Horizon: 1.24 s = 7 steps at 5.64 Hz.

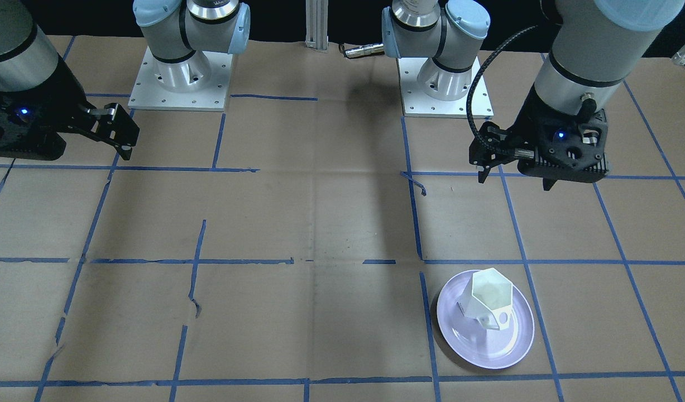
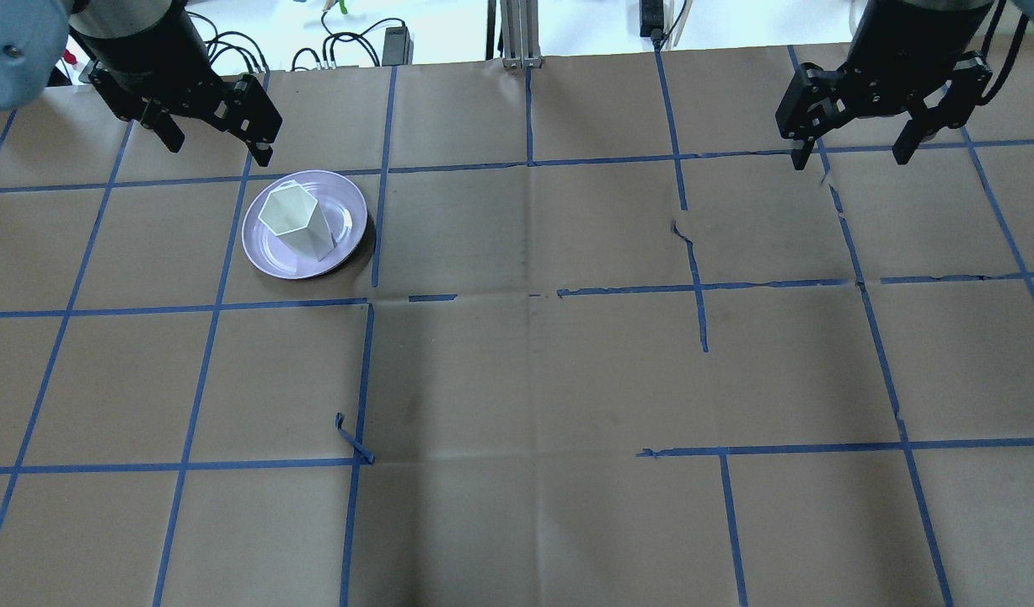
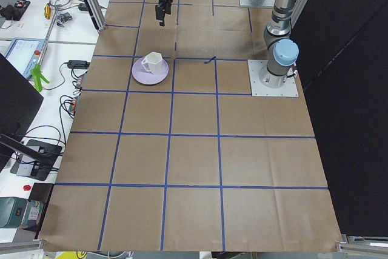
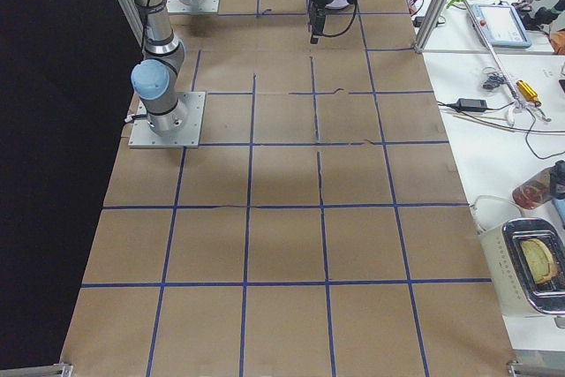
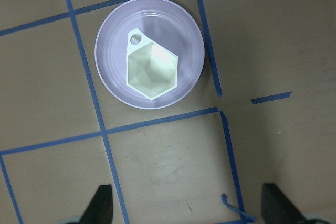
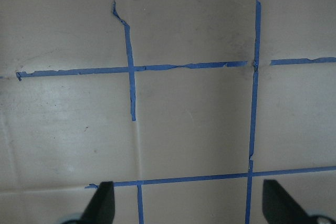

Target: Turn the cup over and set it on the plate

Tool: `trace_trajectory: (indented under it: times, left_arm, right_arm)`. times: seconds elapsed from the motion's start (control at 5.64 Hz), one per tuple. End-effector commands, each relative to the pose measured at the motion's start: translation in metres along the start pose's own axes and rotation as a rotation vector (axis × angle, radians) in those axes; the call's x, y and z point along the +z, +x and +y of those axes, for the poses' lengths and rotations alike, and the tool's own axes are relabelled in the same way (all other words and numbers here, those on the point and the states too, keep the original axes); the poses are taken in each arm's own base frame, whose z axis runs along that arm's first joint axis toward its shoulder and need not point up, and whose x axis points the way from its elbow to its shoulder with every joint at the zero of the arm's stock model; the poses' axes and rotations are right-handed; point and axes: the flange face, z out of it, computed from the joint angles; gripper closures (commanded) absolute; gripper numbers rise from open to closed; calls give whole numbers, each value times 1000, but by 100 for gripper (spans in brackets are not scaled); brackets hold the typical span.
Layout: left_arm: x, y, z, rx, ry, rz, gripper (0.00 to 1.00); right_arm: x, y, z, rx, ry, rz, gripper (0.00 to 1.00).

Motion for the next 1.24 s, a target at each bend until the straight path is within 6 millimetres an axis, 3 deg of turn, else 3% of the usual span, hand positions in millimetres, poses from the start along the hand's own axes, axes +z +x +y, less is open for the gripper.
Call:
trace_trajectory:
  times: [0.0, 1.06]
  left_arm:
    - [-8, 56, 8, -61, 4, 11, 1]
    - [-12, 55, 10, -57, 16, 85, 1]
  right_arm:
    - [0, 0, 0, 0, -1, 0, 0]
    - [0, 0, 0, 0, -1, 0, 0]
